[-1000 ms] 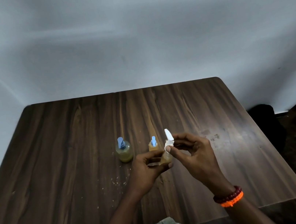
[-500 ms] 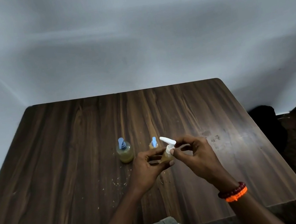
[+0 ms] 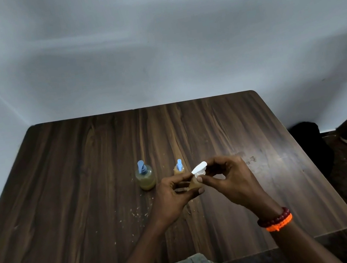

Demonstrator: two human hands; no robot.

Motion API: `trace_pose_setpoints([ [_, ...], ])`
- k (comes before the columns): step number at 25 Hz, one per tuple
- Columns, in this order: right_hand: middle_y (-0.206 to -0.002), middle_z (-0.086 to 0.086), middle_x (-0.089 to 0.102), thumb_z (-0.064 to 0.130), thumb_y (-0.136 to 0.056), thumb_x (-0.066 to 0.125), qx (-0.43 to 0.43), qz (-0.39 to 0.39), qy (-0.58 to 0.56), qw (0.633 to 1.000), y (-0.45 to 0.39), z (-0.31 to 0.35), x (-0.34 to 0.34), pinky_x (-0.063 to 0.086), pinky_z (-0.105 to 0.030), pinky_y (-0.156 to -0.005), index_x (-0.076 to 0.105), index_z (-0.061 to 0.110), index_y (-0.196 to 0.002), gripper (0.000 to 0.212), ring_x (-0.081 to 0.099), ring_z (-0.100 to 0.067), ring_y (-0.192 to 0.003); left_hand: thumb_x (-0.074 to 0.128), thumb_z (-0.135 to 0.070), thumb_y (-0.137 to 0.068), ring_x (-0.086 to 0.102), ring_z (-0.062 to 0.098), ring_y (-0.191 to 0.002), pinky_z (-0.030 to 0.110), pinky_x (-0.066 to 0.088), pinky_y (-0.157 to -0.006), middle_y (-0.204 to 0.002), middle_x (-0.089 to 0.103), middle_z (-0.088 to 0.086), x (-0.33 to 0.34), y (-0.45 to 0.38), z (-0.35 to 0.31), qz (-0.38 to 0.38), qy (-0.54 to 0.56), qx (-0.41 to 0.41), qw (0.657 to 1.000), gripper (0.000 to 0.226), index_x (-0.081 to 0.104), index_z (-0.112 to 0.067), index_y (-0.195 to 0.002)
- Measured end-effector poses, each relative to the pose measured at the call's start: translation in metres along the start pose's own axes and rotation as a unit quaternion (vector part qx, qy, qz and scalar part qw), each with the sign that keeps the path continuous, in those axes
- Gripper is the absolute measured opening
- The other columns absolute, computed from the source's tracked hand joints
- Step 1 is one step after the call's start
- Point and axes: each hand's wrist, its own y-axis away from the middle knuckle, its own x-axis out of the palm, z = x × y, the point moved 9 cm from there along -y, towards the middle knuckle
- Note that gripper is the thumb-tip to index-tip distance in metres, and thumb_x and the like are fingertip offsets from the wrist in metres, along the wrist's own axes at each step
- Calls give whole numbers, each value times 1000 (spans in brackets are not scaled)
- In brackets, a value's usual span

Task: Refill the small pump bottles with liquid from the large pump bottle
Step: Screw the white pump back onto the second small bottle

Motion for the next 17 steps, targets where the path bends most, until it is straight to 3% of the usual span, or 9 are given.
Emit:
trace_pose_setpoints([
  [4,-91,23,77,22,-84,83,5,17,-18,1000,-1,1,-3,59,-14,-84,76,34,-104,24,74,-1,-93,88,-20,-82,76,8,-109,37,65,-93,-115,81,-13,0,0,-2,-2,11,5,1000,40,78,-37,-118],
  [9,-101,22,78,21,-87,81,18,39,-39,998,-2,3,-2,57,-12,-86,74,42,-104,27,74,1,-98,87,-22,-82,75,2,-107,18,62,-84,-111,80,-23,-2,2,-8,-5,8,16,1000,44,74,-55,-108],
  [12,-104,27,76,23,-88,79,20,70,-43,996,-1,2,4,54,-8,-88,72,42,-107,28,72,4,-103,87,-24,-81,74,1,-107,18,61,-84,-110,80,-23,-2,1,-9,-10,4,15,1000,44,72,-53,-111],
  [17,-103,14,75,22,-88,81,24,15,-18,999,1,-2,1,57,-17,-85,77,28,-105,18,69,-2,-99,86,-22,-83,75,2,-107,16,61,-81,-111,80,-20,1,2,-15,-1,21,23,1000,42,74,-48,-113],
])
